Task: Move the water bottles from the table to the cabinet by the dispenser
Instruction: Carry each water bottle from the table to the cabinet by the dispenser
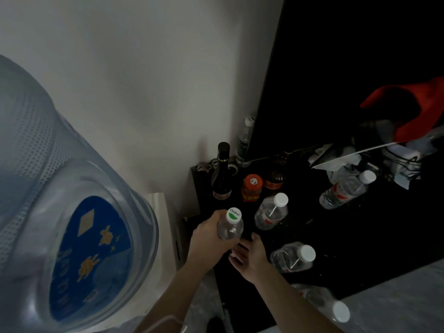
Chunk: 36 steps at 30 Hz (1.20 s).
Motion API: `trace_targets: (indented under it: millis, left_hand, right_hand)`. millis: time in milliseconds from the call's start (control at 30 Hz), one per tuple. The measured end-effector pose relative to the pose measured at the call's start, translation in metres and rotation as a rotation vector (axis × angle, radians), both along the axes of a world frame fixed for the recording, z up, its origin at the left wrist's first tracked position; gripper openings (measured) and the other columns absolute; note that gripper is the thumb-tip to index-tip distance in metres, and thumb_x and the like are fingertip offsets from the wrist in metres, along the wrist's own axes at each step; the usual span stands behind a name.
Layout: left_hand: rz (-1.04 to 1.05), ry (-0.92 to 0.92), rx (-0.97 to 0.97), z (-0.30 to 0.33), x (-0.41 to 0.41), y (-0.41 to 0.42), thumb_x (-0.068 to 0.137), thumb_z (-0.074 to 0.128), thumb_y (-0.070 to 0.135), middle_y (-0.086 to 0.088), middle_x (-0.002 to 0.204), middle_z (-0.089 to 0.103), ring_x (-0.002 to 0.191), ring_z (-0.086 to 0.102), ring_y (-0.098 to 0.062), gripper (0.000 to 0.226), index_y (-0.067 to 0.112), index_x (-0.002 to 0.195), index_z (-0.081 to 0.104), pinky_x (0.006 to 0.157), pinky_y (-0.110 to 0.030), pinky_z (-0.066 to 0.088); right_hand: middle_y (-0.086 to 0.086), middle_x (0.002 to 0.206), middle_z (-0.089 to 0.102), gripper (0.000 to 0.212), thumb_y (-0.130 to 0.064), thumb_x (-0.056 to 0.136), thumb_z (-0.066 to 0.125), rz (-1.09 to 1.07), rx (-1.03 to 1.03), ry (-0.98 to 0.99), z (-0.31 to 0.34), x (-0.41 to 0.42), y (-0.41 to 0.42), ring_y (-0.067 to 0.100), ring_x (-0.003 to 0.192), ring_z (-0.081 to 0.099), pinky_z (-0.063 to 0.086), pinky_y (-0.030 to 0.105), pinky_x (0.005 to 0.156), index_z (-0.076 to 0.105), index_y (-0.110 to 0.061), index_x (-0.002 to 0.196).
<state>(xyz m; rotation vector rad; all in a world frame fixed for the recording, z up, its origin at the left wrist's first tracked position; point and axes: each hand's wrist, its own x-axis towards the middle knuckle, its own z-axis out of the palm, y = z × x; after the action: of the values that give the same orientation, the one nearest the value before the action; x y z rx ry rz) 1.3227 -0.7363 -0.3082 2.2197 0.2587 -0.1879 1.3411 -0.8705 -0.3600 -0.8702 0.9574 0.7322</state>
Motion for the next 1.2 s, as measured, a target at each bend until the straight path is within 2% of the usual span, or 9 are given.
trace_targets:
  millis: [100, 267, 400, 633, 767, 867, 933, 1067, 1200]
  left_hand:
    - [-0.018, 0.005, -0.008, -0.003, 0.004, -0.003, 0.072, 0.083, 0.039, 0.014, 0.119, 0.070, 0.112, 0.065, -0.009, 0.067, 0.032, 0.132, 0.053, 0.095, -0.035, 0.053]
    - [-0.053, 0.015, -0.016, -0.006, 0.009, -0.008, 0.068, 0.074, 0.049, 0.015, 0.116, 0.070, 0.110, 0.065, -0.008, 0.066, 0.039, 0.129, 0.051, 0.092, -0.040, 0.055]
    - [-0.046, -0.005, -0.049, -0.010, 0.015, -0.009, 0.067, 0.067, 0.055, 0.012, 0.118, 0.070, 0.112, 0.065, -0.010, 0.069, 0.031, 0.131, 0.053, 0.094, -0.040, 0.055]
    - [-0.073, -0.023, -0.055, -0.024, 0.021, -0.006, 0.078, 0.081, 0.027, 0.013, 0.126, 0.066, 0.117, 0.060, -0.005, 0.066, 0.029, 0.137, 0.050, 0.095, -0.023, 0.048]
    - [-0.100, 0.015, -0.088, -0.026, 0.025, -0.001, 0.077, 0.079, 0.027, 0.015, 0.130, 0.063, 0.122, 0.058, -0.006, 0.072, 0.037, 0.140, 0.046, 0.100, -0.031, 0.050]
    - [-0.068, 0.040, -0.111, -0.029, 0.025, -0.003, 0.078, 0.081, 0.021, 0.006, 0.134, 0.062, 0.127, 0.057, -0.013, 0.073, 0.029, 0.142, 0.047, 0.104, -0.032, 0.048]
    - [-0.048, 0.056, -0.102, -0.028, 0.026, -0.005, 0.077, 0.083, 0.020, -0.002, 0.139, 0.058, 0.131, 0.054, -0.020, 0.079, 0.020, 0.147, 0.045, 0.106, -0.032, 0.045]
    - [-0.061, 0.132, -0.067, -0.017, 0.021, -0.003, 0.073, 0.085, 0.033, -0.010, 0.158, 0.035, 0.144, 0.035, -0.032, 0.109, 0.022, 0.160, 0.021, 0.116, -0.047, 0.037]
    - [-0.044, 0.101, -0.069, 0.013, 0.008, 0.008, 0.069, 0.077, 0.048, -0.011, 0.158, 0.035, 0.146, 0.035, -0.033, 0.105, 0.030, 0.159, 0.024, 0.120, -0.049, 0.031]
  right_hand:
    - [0.019, 0.147, 0.046, 0.061, -0.049, 0.104, 0.029, -0.017, -0.013, -0.006, 0.000, 0.000, 0.000, 0.028, 0.134, 0.045, 0.031, 0.044, 0.115, 0.050, -0.004, 0.139]
    - [0.014, 0.149, 0.045, 0.059, -0.050, 0.103, 0.032, -0.064, -0.001, -0.025, -0.002, -0.002, 0.002, 0.027, 0.141, 0.038, 0.033, 0.045, 0.113, 0.051, -0.008, 0.139]
    - [0.012, 0.149, 0.046, 0.060, -0.050, 0.103, 0.032, -0.117, 0.027, -0.038, -0.003, -0.001, 0.007, 0.027, 0.141, 0.039, 0.031, 0.045, 0.115, 0.046, -0.008, 0.143]
    - [0.010, 0.148, 0.048, 0.059, -0.049, 0.103, 0.033, -0.105, 0.023, -0.055, 0.000, -0.004, 0.010, 0.027, 0.138, 0.043, 0.034, 0.046, 0.114, 0.046, -0.009, 0.144]
    - [0.012, 0.148, 0.047, 0.060, -0.049, 0.103, 0.033, -0.093, 0.006, -0.067, 0.005, -0.003, 0.011, 0.028, 0.137, 0.044, 0.036, 0.044, 0.108, 0.044, -0.008, 0.145]
    - [0.011, 0.147, 0.049, 0.055, -0.045, 0.104, 0.034, -0.059, -0.035, -0.086, 0.015, -0.007, 0.013, 0.028, 0.136, 0.045, 0.037, 0.045, 0.108, 0.047, -0.008, 0.143]
    - [0.009, 0.142, 0.053, 0.046, -0.039, 0.105, 0.038, -0.007, -0.109, -0.114, 0.023, -0.010, 0.017, 0.026, 0.131, 0.049, 0.042, 0.042, 0.101, 0.052, -0.010, 0.138]
    - [0.006, 0.123, 0.065, 0.028, -0.025, 0.101, 0.045, 0.089, -0.235, -0.174, 0.046, -0.016, 0.020, 0.018, 0.111, 0.060, 0.048, 0.036, 0.088, 0.062, -0.013, 0.120]
    - [0.002, 0.109, 0.065, 0.020, -0.023, 0.100, 0.047, 0.172, -0.282, -0.241, 0.079, -0.021, 0.016, 0.017, 0.103, 0.060, 0.051, 0.038, 0.091, 0.061, -0.017, 0.113]
